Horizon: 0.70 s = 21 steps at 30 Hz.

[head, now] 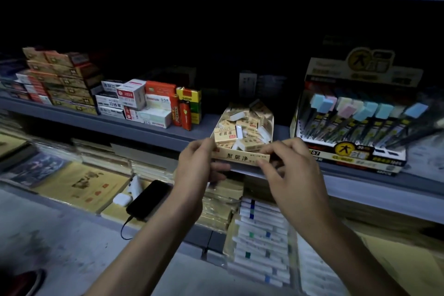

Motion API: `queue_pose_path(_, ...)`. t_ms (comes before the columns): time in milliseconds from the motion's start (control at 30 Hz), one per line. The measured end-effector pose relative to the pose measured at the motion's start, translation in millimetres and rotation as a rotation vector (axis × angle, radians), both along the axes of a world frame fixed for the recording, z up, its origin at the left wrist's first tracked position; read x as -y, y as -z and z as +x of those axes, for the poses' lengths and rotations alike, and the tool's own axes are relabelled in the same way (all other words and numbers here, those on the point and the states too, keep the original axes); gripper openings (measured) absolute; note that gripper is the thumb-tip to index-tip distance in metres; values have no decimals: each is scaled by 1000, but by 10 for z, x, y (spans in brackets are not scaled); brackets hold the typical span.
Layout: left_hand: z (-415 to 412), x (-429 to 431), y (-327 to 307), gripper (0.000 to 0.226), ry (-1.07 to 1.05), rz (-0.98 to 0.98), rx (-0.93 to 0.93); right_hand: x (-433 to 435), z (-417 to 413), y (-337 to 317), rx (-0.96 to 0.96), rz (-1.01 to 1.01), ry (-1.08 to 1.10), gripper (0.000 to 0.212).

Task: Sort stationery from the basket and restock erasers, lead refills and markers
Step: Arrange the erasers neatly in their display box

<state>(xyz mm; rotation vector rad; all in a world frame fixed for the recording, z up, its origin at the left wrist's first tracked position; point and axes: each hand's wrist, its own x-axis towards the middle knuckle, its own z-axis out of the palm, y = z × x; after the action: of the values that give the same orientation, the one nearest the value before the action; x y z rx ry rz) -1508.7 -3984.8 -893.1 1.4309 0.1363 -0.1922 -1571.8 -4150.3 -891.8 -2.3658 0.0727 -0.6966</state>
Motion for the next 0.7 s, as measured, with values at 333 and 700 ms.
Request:
queue_pose_path(333,-218,-48,-73,48,111,-178,-107,146,-503,-133,-40,121,-135,9)
queue_pose_path(700,-708,134,-138,43,179,-209,-185,217,-1035,-172,-151,40,-196,10)
